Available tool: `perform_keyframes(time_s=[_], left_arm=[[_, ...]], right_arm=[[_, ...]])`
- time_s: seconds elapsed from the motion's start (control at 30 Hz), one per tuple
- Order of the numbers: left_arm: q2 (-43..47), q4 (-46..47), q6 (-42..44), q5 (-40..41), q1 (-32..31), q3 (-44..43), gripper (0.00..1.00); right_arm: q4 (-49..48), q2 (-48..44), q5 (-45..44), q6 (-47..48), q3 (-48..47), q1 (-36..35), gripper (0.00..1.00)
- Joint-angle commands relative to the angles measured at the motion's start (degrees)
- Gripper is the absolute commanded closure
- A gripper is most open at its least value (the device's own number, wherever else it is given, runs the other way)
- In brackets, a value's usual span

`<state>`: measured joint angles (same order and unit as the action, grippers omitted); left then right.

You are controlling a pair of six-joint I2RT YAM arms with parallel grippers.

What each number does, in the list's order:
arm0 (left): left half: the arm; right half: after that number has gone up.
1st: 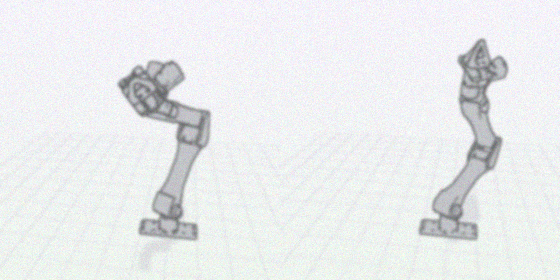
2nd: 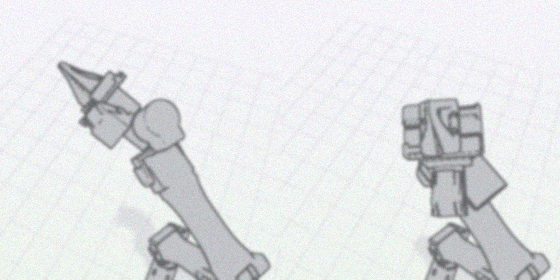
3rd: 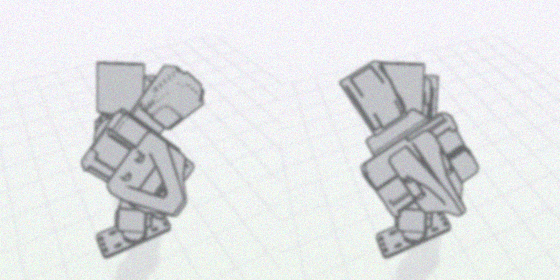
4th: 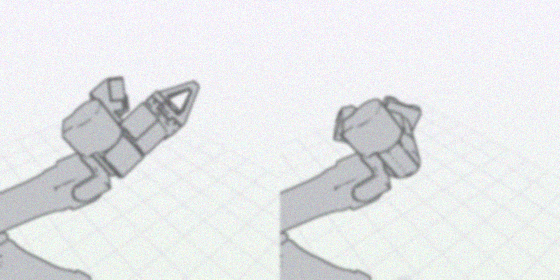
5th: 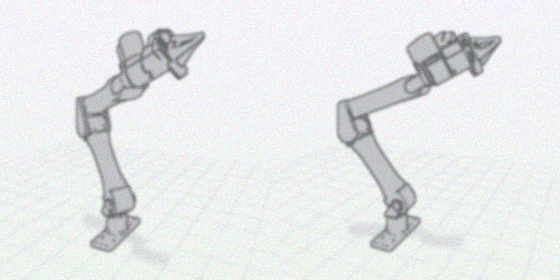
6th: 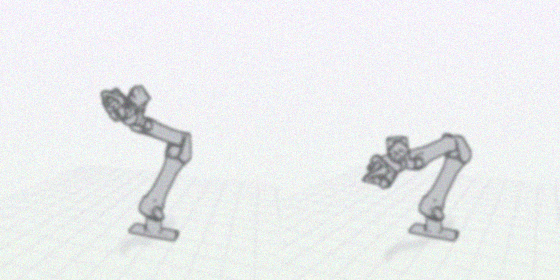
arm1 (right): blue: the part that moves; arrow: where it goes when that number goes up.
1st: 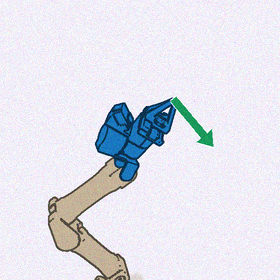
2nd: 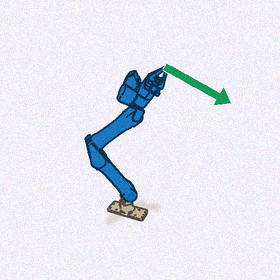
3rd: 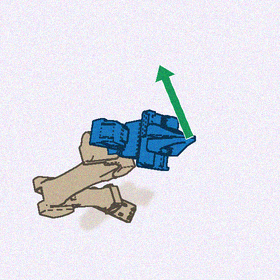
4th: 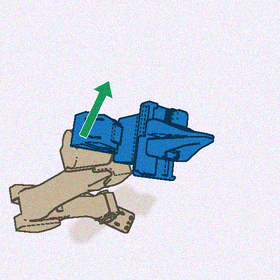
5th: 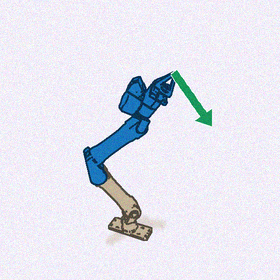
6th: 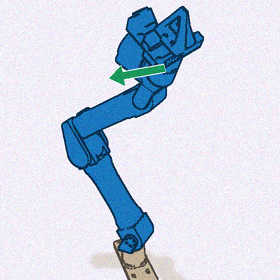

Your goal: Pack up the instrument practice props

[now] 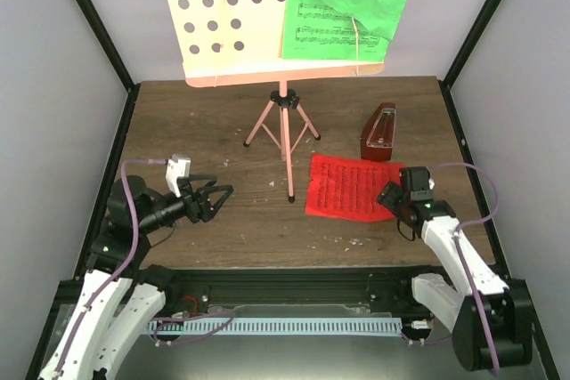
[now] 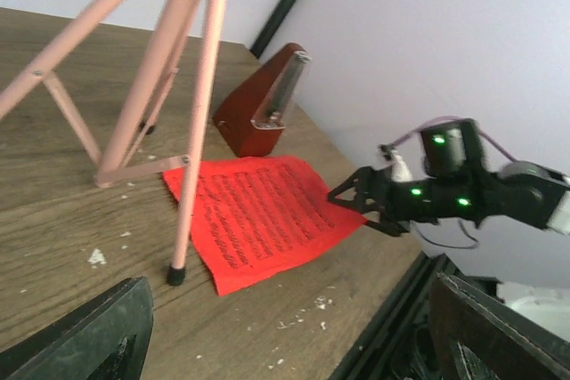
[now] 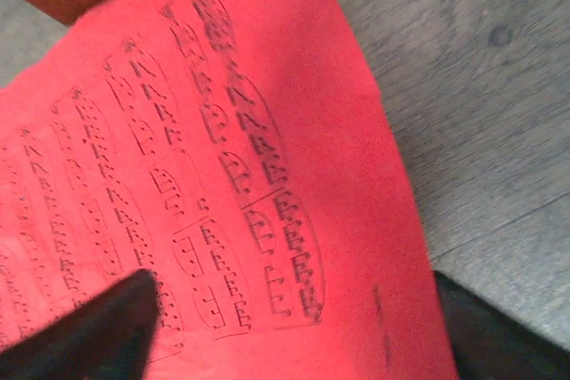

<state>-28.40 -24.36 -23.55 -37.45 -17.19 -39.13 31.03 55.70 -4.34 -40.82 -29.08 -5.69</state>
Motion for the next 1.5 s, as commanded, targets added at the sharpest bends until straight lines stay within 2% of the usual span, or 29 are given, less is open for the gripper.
perform_keyframes(time_s=[0.0, 0.07, 0.17, 0.33, 0.43, 0.57, 0.63, 0.7, 0.77, 0.83, 1.1, 1.23, 1.37, 1.47], left_arm=[[0.4, -3.0, 0.4, 7.3, 0.1, -1.8, 0.15], [0.0, -4.4, -0.3, 11.5, 0.1, -1.6, 0.15], [-1.3, -5.4, -1.9, 15.2, 0.1, -1.5, 0.15], [-0.7, -3.1, -4.7, 15.5, 0.1, -0.1, 0.15], [0.8, -2.1, -6.0, 15.6, 0.1, 0.6, 0.15], [2.0, -2.2, -7.1, 15.4, 0.1, 0.6, 0.15], [2.4, -2.3, -7.4, 14.8, 0.1, 0.5, 0.15], [3.0, -2.3, -7.5, 13.6, 0.1, 0.6, 0.15], [3.7, -2.5, -7.4, 13.1, 0.1, 0.9, 0.15], [4.4, -2.3, -7.7, 12.4, 0.2, 1.7, 0.15], [3.8, 2.2, -10.3, 9.6, 0.1, 4.4, 0.15], [1.7, 4.2, -10.9, 8.2, 0.1, 5.0, 0.15], [0.0, 4.5, -10.2, 8.0, 0.1, 4.5, 0.17], [-2.5, 8.3, -11.0, 8.6, 0.0, 4.8, 0.27]], right_arm=[[2.4, -7.3, -5.6, -3.1, -2.0, 0.5, 0.06], [3.0, -10.9, -6.5, -1.9, -5.1, 0.5, 0.01], [0.2, -15.5, -3.8, 3.7, -10.9, 0.5, 0.00], [-13.8, -21.6, 11.5, 16.5, -18.0, 0.5, 0.00], [-23.4, -22.8, 20.3, 20.0, -20.0, 0.5, 0.00], [-30.3, -16.5, 30.9, 17.9, -23.2, 0.5, 0.00], [-33.4, -11.1, 39.3, 15.3, -22.9, 0.5, 0.06], [-40.7, -7.7, 46.1, 10.8, -19.3, 0.5, 0.15], [-52.9, -5.7, 49.2, 5.7, -12.7, -0.2, 0.18], [-58.3, -4.0, 47.8, 5.9, -7.6, -2.5, 0.19], [-58.2, 7.7, 40.9, 13.1, -5.7, -15.3, 0.26], [-56.3, 13.5, 37.1, 16.5, -9.5, -16.6, 0.32], [-55.1, 17.7, 35.4, 21.9, -13.4, -16.7, 0.33], [-53.6, 20.1, 34.6, 25.1, -16.4, -16.7, 0.34]])
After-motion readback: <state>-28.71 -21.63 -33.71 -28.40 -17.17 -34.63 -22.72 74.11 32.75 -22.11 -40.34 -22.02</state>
